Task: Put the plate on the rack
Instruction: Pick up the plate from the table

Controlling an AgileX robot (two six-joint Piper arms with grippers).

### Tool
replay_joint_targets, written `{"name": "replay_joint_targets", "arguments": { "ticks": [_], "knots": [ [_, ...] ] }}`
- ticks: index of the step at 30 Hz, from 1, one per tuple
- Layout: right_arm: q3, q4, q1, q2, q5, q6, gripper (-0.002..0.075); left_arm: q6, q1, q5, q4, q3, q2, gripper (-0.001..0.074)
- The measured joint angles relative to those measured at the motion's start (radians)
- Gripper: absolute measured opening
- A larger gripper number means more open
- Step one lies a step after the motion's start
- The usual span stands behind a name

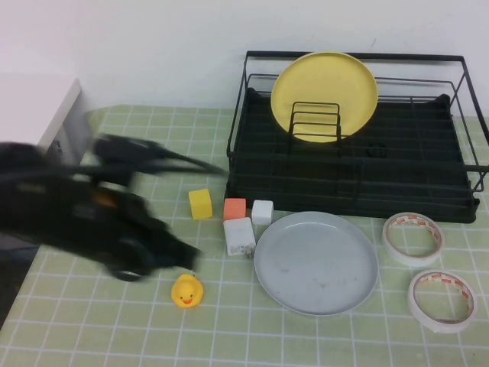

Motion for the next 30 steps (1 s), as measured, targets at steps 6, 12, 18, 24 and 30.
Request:
{"name": "replay_joint_targets", "arguments": {
  "ticks": [6,12,18,24,30],
  "knots": [
    [0.0,0.004,0.0,0.0,0.019,-0.004,0.0009,-0.338,-0.169,0.013,0.292,-0.145,0.268,0.0055],
    [0.0,0.005,0.0,0.0,0.03,-0.01,0.0009,-0.4,-0.184,0.026,0.232,-0.333,0.472,0.0344],
    [0.0,0.005,0.0,0.0,0.03,-0.019,0.0009,-0.414,-0.186,0.002,0.164,-0.46,0.614,0.0424],
    [0.0,0.01,0.0,0.0,0.032,-0.025,0.0009,-0.414,-0.186,-0.022,0.122,-0.503,0.715,0.0394],
    [0.0,0.02,0.0,0.0,0.033,-0.04,0.0009,-0.41,-0.188,-0.071,0.109,-0.504,0.777,0.0388]
  ]
}}
